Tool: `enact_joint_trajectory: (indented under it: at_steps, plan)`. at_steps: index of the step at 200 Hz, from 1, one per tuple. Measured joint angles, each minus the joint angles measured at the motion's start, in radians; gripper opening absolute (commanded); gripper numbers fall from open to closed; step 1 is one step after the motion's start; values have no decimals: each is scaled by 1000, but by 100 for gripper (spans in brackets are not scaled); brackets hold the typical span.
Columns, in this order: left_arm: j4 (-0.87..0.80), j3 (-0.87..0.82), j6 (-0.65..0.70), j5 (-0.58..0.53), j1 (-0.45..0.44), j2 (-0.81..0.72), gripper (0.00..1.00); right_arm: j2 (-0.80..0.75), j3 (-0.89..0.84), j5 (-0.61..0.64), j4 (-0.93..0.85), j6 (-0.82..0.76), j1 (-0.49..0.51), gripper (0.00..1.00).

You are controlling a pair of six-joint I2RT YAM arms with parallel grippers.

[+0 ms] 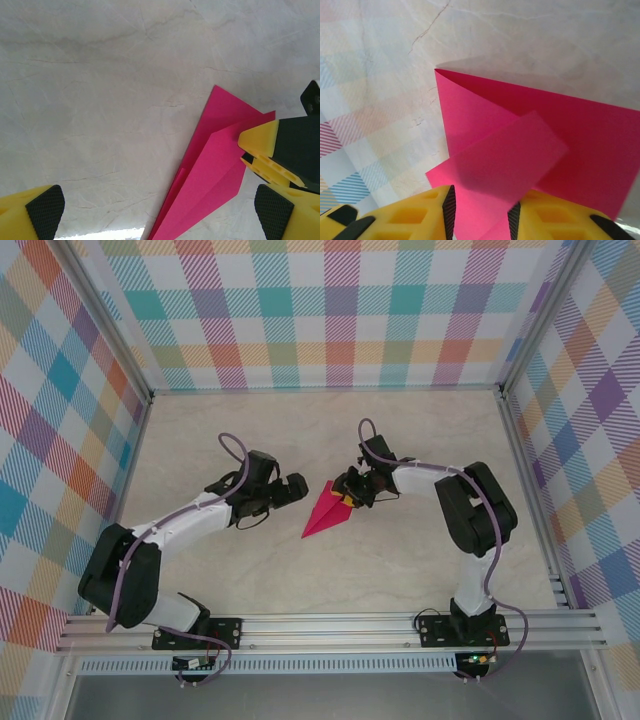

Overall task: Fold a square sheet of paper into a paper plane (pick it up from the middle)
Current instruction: Turn over the paper at the center of the table.

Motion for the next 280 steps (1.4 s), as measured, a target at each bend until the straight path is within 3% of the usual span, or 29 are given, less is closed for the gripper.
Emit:
enact_joint_trajectory:
  at_steps: [26, 44, 89, 127, 206, 280]
  plan:
    - [4, 0, -26, 71, 43, 23, 100, 10, -2, -31, 51, -8, 0, 13]
    - [8, 0, -42, 124, 61, 29, 100, 10, -6, -50, 99, -15, 0, 8]
    - [61, 0, -69, 277, 101, 28, 100, -40, -26, -104, 155, -39, -4, 7]
    - [100, -5, -92, 366, 112, -11, 100, -146, 0, -228, 202, -40, -43, 7]
    - [426, -62, -249, 561, 106, -38, 100, -161, 69, -417, 306, 69, -92, 9]
    - [565, -69, -308, 595, 100, -18, 62, -160, 70, -498, 343, 121, -92, 9]
